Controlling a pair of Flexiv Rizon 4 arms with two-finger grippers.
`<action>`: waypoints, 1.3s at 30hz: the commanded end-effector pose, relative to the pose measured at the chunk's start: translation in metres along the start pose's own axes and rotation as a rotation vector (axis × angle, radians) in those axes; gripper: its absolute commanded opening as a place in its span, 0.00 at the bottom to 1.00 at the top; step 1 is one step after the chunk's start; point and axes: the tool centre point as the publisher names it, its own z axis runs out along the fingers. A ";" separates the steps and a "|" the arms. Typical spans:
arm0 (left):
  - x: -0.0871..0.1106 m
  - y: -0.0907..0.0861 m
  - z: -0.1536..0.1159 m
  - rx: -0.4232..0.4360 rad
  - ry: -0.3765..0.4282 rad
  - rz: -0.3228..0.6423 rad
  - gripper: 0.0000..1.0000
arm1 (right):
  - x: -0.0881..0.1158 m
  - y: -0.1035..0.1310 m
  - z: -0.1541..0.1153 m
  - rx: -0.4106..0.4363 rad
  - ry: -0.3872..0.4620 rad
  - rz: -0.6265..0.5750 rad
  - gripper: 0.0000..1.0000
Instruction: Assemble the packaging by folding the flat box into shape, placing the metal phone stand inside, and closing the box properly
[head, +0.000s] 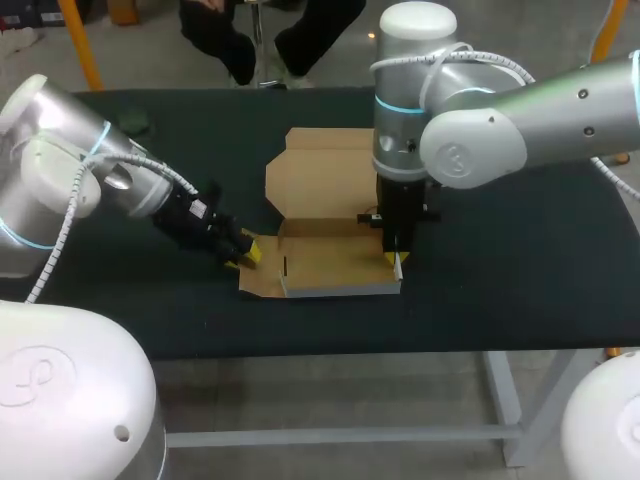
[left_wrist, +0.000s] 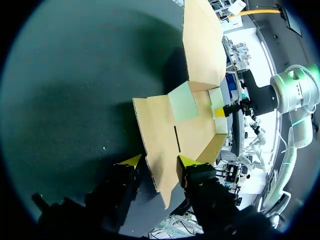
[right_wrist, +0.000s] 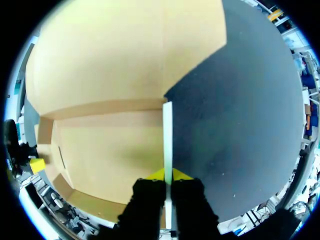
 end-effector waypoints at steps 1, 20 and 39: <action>0.014 0.005 0.000 0.035 -0.058 -0.016 0.06 | 0.001 0.003 0.001 0.006 -0.003 -0.001 0.00; 0.044 -0.008 0.000 0.103 -0.401 -0.119 0.00 | 0.001 0.003 0.001 0.006 -0.003 -0.001 0.00; 0.063 -0.022 0.010 0.092 -0.599 -0.152 0.38 | 0.001 0.003 0.001 0.006 -0.003 -0.001 0.00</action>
